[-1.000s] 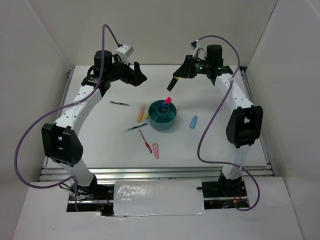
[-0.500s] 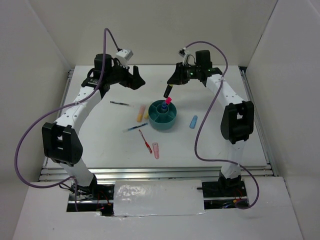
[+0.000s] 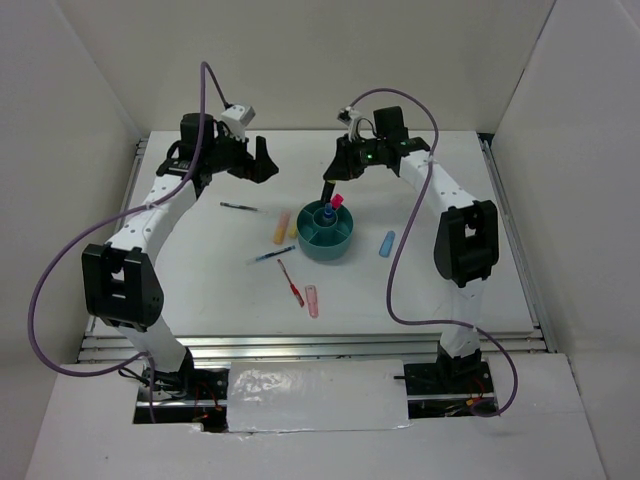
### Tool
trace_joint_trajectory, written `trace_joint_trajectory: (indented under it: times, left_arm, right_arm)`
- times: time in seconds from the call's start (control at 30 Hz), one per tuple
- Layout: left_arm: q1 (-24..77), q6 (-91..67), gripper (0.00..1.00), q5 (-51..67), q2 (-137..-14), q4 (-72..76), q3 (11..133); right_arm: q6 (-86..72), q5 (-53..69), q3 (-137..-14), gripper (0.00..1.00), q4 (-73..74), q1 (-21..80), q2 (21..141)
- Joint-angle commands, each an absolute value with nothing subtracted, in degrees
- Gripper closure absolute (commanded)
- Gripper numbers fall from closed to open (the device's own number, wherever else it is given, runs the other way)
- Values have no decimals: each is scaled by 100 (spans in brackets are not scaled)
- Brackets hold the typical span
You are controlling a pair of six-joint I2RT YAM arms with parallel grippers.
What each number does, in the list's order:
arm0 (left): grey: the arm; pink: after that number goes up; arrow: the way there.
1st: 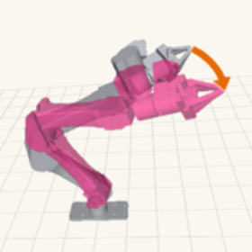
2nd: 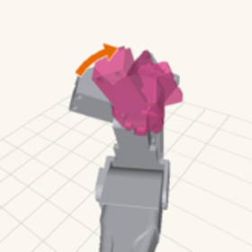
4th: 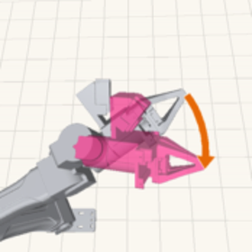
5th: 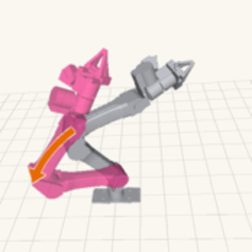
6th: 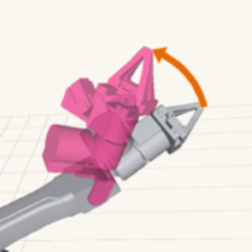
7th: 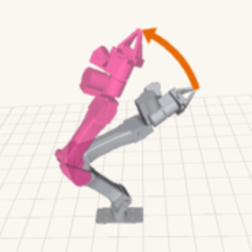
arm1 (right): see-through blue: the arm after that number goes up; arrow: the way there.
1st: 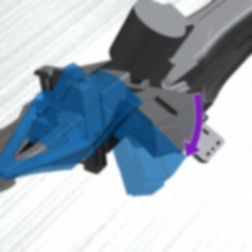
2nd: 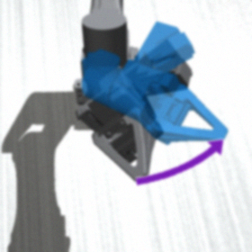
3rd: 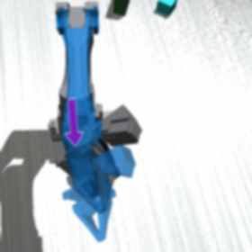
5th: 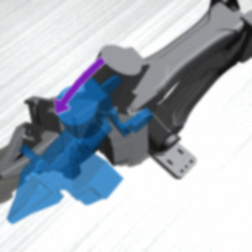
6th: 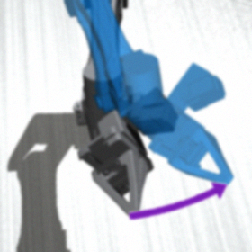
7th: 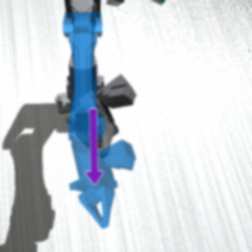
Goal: Sort the stationery into containers
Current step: Place the pen in the storage box, then pick up the pen from the center of the board.
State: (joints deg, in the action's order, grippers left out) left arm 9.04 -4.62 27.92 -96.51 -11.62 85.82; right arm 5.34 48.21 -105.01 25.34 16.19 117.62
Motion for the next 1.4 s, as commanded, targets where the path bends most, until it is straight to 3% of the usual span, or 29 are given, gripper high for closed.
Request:
trace_joint_trajectory:
  times: [0.0,0.1,0.23,0.47,0.67,0.9,1.03,1.17,1.37]
  left_arm:
    - [897,-387,1,2795,-9457,-984,8552]
    - [897,-378,1,2760,-9466,-1011,8543]
    - [897,-360,1,2699,-9475,-1055,8438]
    - [923,-642,1,2172,-9448,-1090,7990]
    - [1063,-676,1,1539,-9474,-1221,7770]
    - [1292,-738,1,1186,-9703,-1599,7779]
    - [1283,-800,14,1493,-9485,-1408,7314]
    - [1310,-835,20,1486,-9080,-941,6513]
    - [1573,-1160,27,424,-9631,-1185,7074]
  right_arm:
    - [984,4799,-10582,99,2584,1758,11698]
    - [1098,4764,-10564,97,2593,1784,11724]
    - [1195,4685,-10731,83,2742,1793,11830]
    - [1292,4614,-10740,70,2909,1802,11821]
    - [1310,4623,-10705,49,2936,1819,11777]
    - [1117,4623,-10775,48,2874,1784,11550]
    - [923,4614,-10565,48,2699,1609,11199]
    - [686,4474,-10020,50,2558,1249,10802]
    - [264,4184,-9572,50,2593,774,10547]
